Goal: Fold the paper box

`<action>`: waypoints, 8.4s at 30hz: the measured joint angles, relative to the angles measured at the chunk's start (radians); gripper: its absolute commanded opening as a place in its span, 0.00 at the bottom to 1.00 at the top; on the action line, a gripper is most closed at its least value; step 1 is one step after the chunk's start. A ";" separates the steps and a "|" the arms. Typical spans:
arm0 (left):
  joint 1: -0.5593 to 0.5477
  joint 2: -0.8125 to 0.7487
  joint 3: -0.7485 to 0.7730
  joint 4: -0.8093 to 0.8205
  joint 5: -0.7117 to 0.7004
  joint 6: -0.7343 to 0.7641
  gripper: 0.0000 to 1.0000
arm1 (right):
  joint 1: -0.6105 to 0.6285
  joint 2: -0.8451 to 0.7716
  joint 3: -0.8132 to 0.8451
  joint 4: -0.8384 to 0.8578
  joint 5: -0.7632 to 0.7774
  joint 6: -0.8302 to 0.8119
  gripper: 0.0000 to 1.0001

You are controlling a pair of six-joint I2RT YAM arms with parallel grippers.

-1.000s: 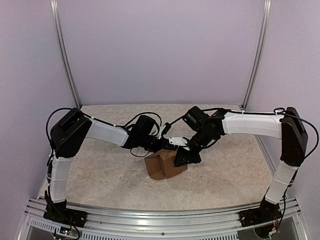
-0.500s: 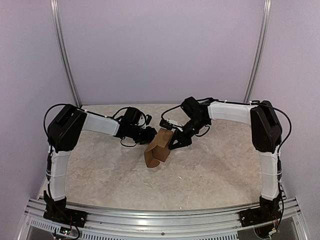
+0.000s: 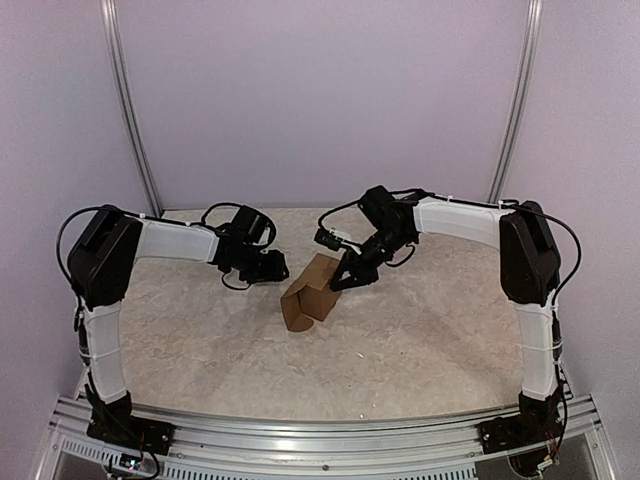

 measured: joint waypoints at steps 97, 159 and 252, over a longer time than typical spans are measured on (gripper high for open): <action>-0.334 -0.383 -0.370 0.111 -0.209 0.170 0.66 | -0.105 -0.449 -0.476 0.117 0.192 -0.028 0.43; -0.719 -0.353 -0.467 0.054 -0.286 -0.231 0.58 | 0.064 -0.323 -0.536 0.115 0.235 0.172 0.66; -0.455 -0.199 -0.615 0.708 0.099 0.407 0.04 | 0.475 -0.623 -0.936 0.531 0.827 -0.143 0.80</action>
